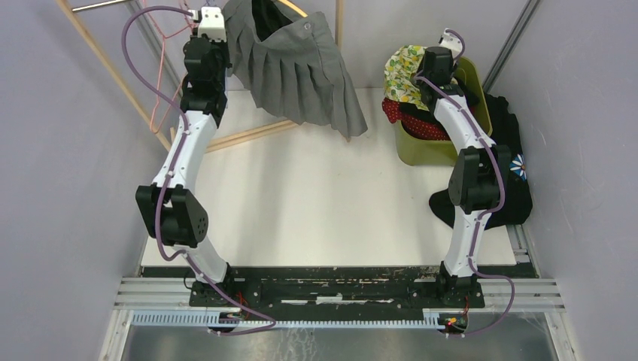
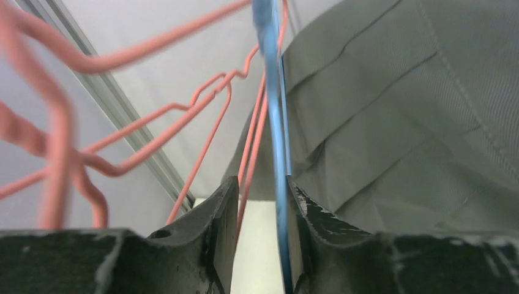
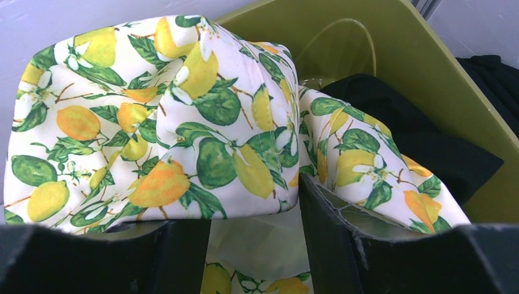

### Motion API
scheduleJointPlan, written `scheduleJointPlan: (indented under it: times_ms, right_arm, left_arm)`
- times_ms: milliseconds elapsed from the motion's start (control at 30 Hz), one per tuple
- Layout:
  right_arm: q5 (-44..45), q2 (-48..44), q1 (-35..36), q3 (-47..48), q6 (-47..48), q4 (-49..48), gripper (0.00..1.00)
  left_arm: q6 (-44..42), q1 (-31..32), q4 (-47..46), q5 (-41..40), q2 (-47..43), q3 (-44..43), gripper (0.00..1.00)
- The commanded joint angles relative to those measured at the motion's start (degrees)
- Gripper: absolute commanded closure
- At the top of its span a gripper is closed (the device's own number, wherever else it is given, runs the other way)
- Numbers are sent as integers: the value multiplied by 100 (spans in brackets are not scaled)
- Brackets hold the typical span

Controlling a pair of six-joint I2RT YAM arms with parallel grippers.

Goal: Remove the skirt from the hanger
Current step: Place the hanger at the clothesline.

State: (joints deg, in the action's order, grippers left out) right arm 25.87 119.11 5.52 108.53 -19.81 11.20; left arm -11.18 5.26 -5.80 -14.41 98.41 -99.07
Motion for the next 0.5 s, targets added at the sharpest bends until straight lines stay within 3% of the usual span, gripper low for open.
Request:
scheduleJointPlan:
  times_ms: [0,133,200,300,467]
  right_arm:
    - [-24,-18,2,116,-48,-254,41]
    - [-87,-28,-2,118,-73,-258,40]
    - [-138,-37,1,114,-91,-256,40]
    - [-207,-47,2,115,-110,-259,40]
    - [-265,-78,1,80,-99,-242,38]
  left_arm:
    - [163,-82,193,100,-152,-44,56]
    - [135,-91,214,147,-249,-103,47]
    - [130,-87,228,183,-313,-113,36]
    - [118,-94,222,258,-451,-120,34]
    - [59,-86,242,260,-675,-202,21]
